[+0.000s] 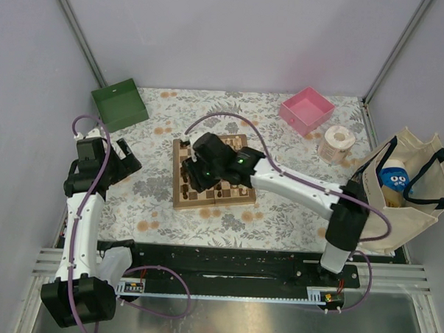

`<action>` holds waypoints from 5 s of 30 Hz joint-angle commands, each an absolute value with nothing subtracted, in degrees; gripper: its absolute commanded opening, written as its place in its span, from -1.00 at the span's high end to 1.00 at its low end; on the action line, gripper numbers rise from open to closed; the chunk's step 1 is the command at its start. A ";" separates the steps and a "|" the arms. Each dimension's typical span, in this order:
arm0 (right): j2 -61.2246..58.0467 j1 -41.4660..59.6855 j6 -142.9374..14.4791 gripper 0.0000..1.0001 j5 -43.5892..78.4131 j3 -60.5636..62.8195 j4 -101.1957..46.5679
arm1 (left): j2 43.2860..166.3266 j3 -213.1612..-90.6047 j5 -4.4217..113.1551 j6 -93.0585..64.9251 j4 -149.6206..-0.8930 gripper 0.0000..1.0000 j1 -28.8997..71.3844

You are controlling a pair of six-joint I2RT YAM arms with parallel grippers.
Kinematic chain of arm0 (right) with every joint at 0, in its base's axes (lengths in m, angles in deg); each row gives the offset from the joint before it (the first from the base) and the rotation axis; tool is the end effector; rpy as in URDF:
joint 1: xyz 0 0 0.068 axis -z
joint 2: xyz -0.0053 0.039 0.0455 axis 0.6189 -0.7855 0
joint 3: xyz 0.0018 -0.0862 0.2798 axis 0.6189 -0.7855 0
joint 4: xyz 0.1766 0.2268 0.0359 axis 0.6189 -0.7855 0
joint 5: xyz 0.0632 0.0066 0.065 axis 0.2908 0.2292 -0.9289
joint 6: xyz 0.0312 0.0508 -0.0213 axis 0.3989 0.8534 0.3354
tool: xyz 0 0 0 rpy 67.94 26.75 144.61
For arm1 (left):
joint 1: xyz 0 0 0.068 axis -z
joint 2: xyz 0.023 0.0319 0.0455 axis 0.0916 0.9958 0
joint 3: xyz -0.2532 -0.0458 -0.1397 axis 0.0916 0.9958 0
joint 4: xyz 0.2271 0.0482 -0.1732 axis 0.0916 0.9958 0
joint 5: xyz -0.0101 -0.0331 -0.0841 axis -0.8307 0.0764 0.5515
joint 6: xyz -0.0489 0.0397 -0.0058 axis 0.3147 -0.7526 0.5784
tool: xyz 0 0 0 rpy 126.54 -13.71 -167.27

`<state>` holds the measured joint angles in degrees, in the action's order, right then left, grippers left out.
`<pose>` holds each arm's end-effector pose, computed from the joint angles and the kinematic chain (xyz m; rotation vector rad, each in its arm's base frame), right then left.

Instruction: Set up the chess pieces on the board

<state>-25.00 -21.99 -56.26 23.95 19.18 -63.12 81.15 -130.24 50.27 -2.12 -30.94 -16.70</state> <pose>0.2255 0.3960 0.3065 -0.9710 2.2945 0.6133 0.2055 0.0380 0.3069 -0.6663 2.2370 -0.1901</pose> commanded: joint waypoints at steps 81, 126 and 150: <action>-6.47 17.41 -37.73 0.76 6.68 -37.15 -34.36 | 108.86 -117.16 51.73 18.65 -59.53 1.00 17.06; 7.69 17.49 -46.35 0.39 14.68 -27.40 -48.52 | 115.00 -144.32 40.04 3.88 -42.92 -0.03 25.06; 7.16 17.41 -46.79 0.38 14.68 -27.57 -48.34 | 121.33 -145.37 38.46 5.82 -41.25 0.49 27.61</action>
<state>7.31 17.92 -45.77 14.92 -29.71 -48.94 120.47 -142.74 38.93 5.90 -41.41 27.36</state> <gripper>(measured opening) 0.307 0.291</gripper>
